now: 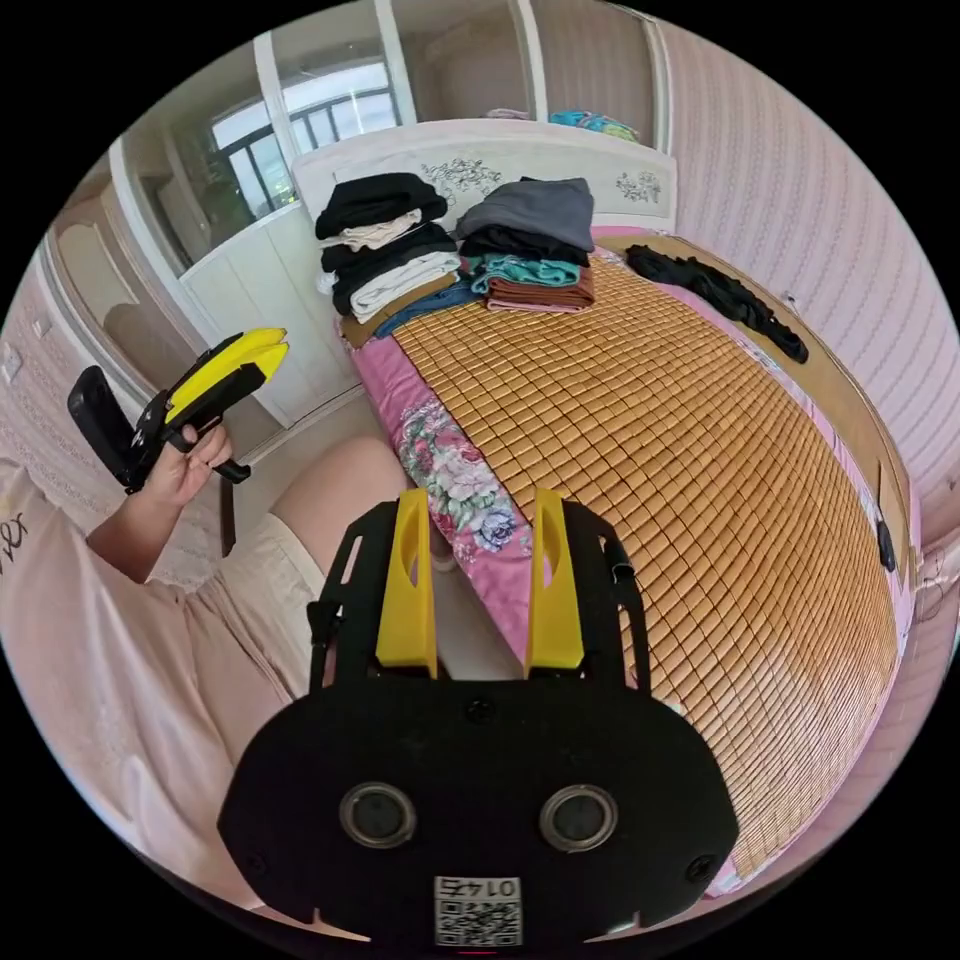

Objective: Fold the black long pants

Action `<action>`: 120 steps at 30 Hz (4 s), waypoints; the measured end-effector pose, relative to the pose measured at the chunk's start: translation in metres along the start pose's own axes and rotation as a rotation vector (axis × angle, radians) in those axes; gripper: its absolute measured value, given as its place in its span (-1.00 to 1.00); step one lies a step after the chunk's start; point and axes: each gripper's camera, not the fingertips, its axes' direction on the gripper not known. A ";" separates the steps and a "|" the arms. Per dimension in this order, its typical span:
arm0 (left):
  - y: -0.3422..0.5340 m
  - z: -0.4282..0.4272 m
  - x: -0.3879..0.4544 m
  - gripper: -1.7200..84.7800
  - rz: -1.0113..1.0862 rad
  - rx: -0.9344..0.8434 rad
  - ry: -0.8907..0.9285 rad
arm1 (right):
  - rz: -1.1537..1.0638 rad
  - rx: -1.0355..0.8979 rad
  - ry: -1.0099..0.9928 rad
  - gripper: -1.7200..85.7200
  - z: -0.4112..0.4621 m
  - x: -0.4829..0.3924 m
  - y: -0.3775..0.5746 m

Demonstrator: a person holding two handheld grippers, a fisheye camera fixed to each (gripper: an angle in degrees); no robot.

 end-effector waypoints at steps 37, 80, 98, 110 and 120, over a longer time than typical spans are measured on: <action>-0.074 0.046 -0.472 -0.70 -0.352 -0.099 -0.504 | -0.531 -0.004 0.051 -0.55 0.187 -0.300 -0.380; -0.266 0.140 -0.260 -0.98 -0.141 0.050 0.318 | 0.420 0.634 0.144 -0.94 -0.201 0.163 0.095; -0.014 0.396 -0.129 -0.98 -0.225 -0.830 0.360 | 0.924 -0.099 0.195 -0.80 -0.001 0.261 0.277; -0.037 0.472 -0.063 -0.79 -0.188 -0.770 0.312 | 0.153 -0.336 -0.055 -0.54 0.134 0.218 0.090; -0.022 0.536 -0.010 -0.75 -0.056 -0.918 0.219 | 0.251 -0.378 0.091 -0.86 0.157 0.231 0.103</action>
